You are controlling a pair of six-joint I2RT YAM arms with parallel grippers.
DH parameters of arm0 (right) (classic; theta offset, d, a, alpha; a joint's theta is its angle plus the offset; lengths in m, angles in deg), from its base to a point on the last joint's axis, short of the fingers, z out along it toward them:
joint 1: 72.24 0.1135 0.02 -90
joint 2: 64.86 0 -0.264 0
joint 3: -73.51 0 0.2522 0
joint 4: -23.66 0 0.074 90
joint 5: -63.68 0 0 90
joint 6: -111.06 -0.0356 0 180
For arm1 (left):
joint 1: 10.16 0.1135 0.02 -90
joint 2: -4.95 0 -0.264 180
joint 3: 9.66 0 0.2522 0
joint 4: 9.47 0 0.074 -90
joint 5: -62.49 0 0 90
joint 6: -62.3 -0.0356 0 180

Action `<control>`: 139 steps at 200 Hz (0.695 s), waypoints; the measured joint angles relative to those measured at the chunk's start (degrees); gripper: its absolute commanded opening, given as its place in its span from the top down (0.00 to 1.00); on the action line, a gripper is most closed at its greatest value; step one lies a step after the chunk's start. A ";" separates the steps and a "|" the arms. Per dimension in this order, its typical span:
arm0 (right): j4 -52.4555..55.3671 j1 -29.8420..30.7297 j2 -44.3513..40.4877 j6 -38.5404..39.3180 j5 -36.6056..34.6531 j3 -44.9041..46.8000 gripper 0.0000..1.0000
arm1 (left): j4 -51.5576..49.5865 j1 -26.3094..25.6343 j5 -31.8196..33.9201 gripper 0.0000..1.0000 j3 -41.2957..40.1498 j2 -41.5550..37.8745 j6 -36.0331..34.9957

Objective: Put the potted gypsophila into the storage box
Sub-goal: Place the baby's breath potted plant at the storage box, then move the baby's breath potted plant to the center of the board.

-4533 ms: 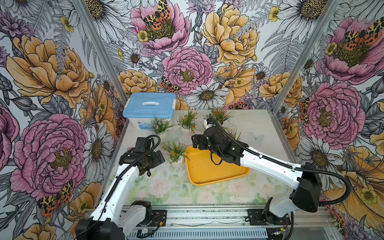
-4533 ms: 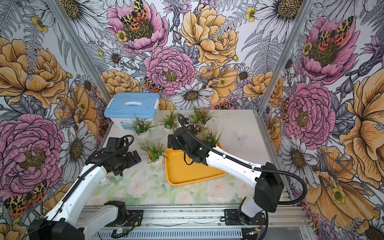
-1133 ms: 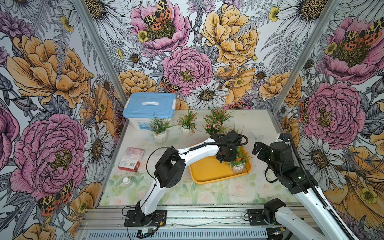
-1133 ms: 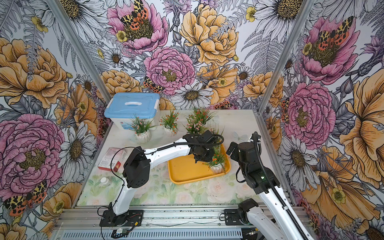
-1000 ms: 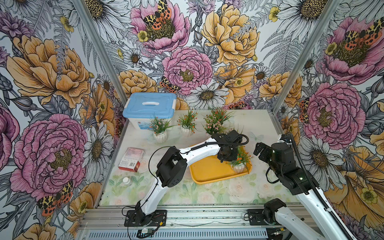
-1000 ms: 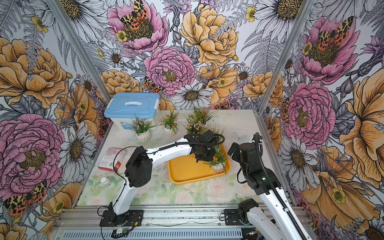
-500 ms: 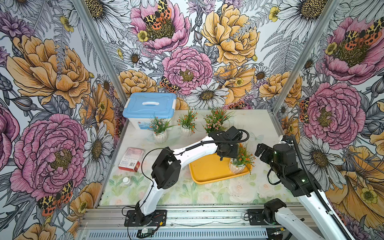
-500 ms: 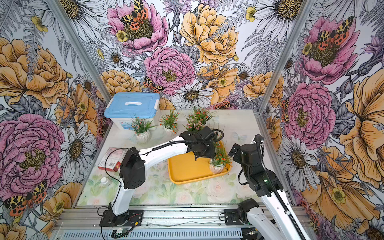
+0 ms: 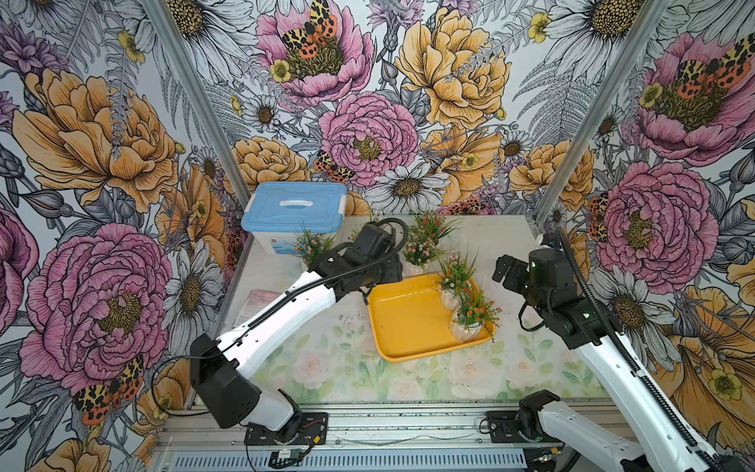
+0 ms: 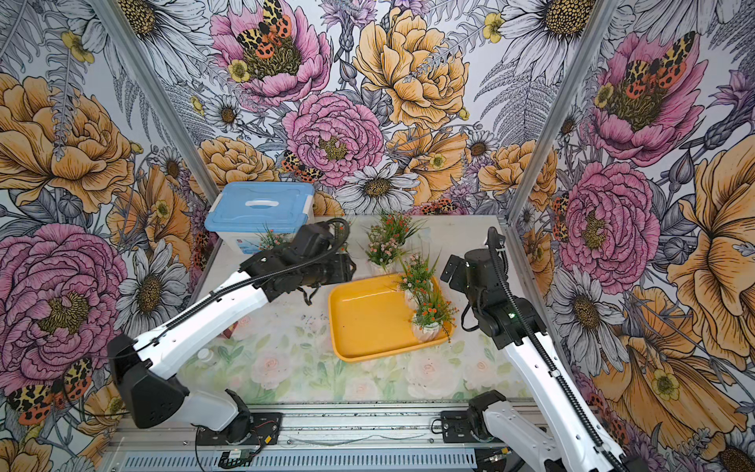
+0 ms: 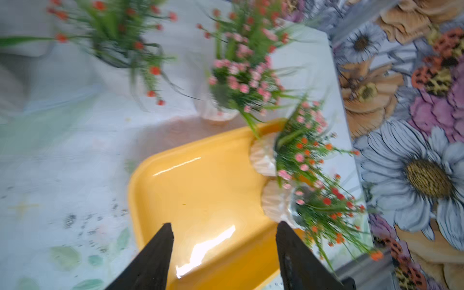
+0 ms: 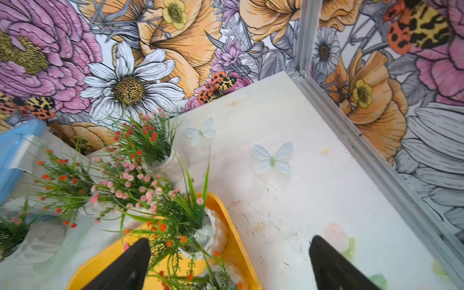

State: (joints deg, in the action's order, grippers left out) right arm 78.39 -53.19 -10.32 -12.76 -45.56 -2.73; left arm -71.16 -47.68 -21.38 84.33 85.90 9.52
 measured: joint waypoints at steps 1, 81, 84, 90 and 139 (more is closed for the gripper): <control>-0.11 0.07 0.09 0.04 0.07 -0.09 0.03 | -0.02 0.33 0.07 0.34 -0.24 -0.20 0.02; -15.23 14.75 22.77 3.67 1.07 -13.64 0.03 | -1.11 30.82 0.33 0.33 -16.06 -9.92 -0.26; -15.89 15.12 23.82 3.93 1.11 -14.21 0.03 | -1.01 31.47 0.22 0.33 -16.06 -9.20 -0.35; -17.11 15.85 25.77 4.20 1.36 -15.37 0.03 | -1.01 32.37 0.07 0.33 -16.00 -8.11 -0.59; -22.27 18.40 35.26 5.46 2.91 -21.44 0.03 | 1.77 37.00 -3.80 0.41 -14.51 5.62 -1.20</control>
State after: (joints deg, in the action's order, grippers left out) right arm 56.12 -34.79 24.94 -7.30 -42.65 -24.17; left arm -69.39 -10.67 -25.18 69.82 91.52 8.31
